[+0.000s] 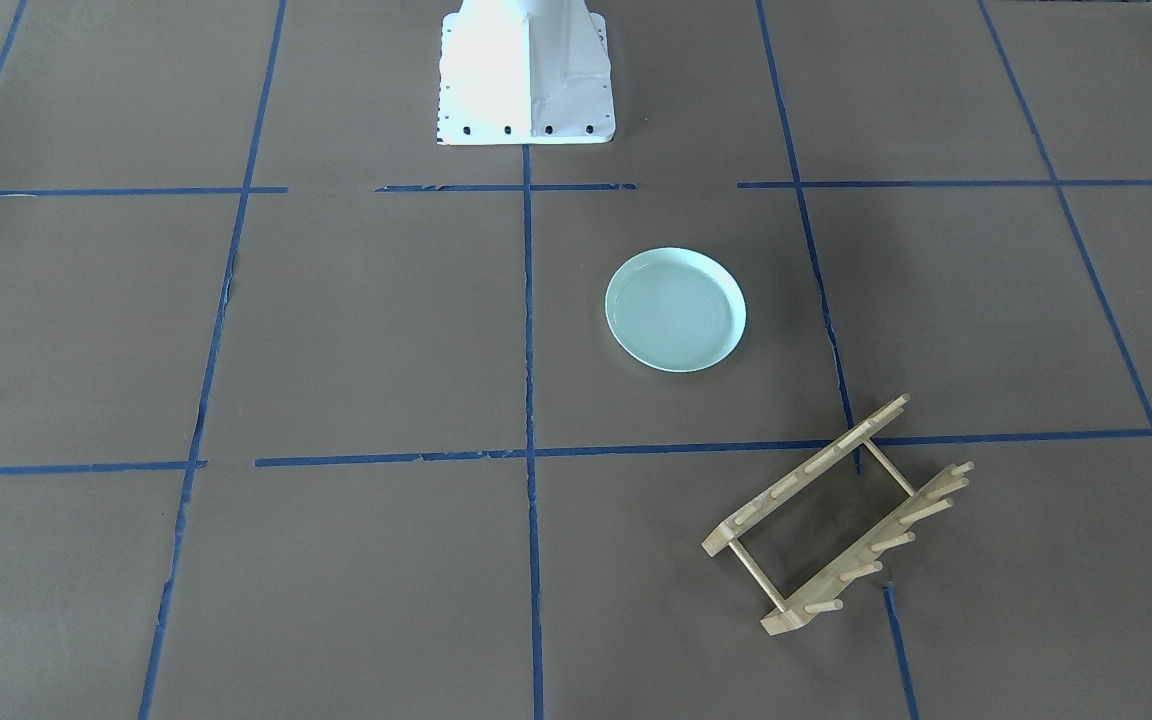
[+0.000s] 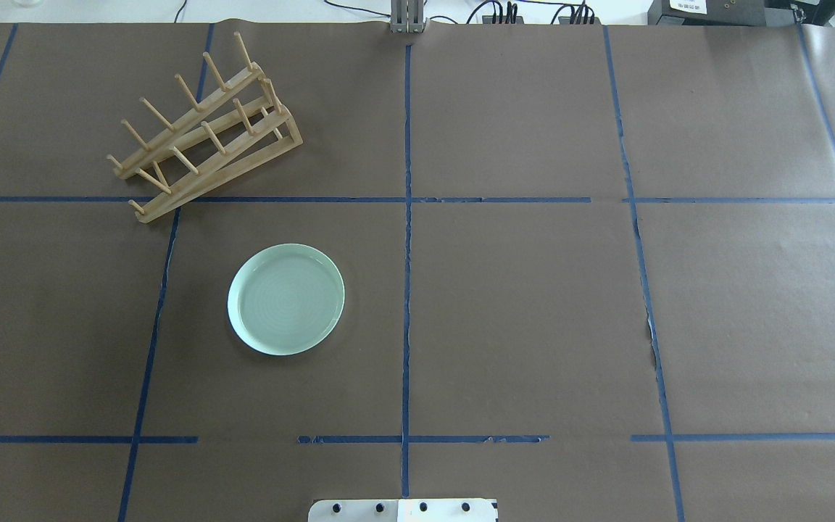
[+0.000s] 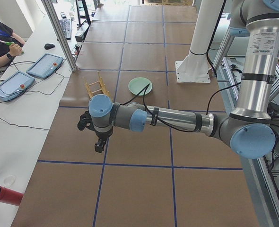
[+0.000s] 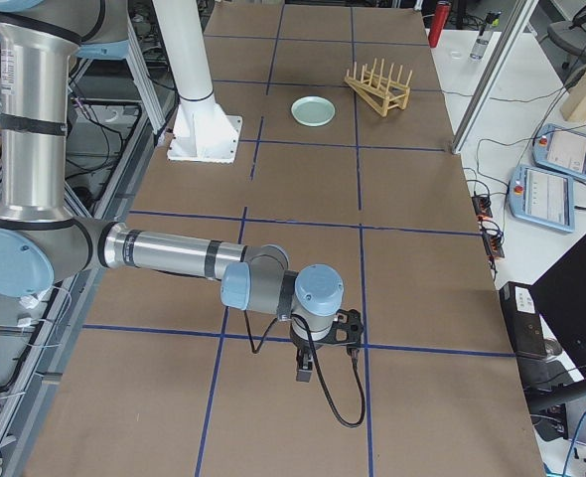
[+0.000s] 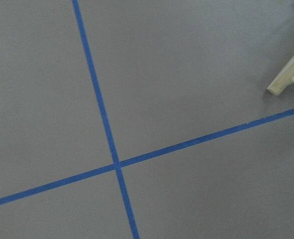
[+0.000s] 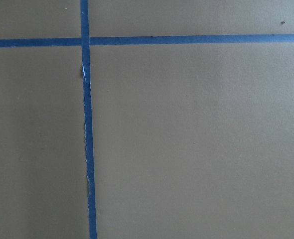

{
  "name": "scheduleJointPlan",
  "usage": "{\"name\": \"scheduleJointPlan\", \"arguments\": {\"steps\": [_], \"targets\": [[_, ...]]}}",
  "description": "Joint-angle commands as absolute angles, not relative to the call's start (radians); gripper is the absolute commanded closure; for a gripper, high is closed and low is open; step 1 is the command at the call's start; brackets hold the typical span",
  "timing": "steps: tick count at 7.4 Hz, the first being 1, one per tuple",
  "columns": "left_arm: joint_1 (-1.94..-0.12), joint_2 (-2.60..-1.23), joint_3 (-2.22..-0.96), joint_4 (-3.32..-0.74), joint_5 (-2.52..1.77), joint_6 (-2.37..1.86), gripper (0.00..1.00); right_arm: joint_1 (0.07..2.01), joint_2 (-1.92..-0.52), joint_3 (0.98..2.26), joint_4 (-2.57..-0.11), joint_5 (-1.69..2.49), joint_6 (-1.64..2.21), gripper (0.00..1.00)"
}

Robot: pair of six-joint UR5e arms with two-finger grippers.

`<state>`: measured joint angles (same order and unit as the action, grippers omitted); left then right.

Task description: Place plate on rack

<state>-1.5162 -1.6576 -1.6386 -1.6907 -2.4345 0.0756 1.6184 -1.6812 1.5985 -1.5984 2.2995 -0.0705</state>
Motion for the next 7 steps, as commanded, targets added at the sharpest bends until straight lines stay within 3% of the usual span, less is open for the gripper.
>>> {"name": "scheduleJointPlan", "arguments": {"steps": [1, 7], "targets": [[-1.386, -1.669, -1.727, -1.768, -2.422, -0.207, 0.0, 1.618, -1.681, 1.598, -1.598, 2.299, -0.071, 0.0], [-0.963, -1.943, -1.758, -1.694, -2.168, -1.088, 0.0, 1.618, -1.681, 1.6, -1.598, 2.299, -0.071, 0.0]]}}
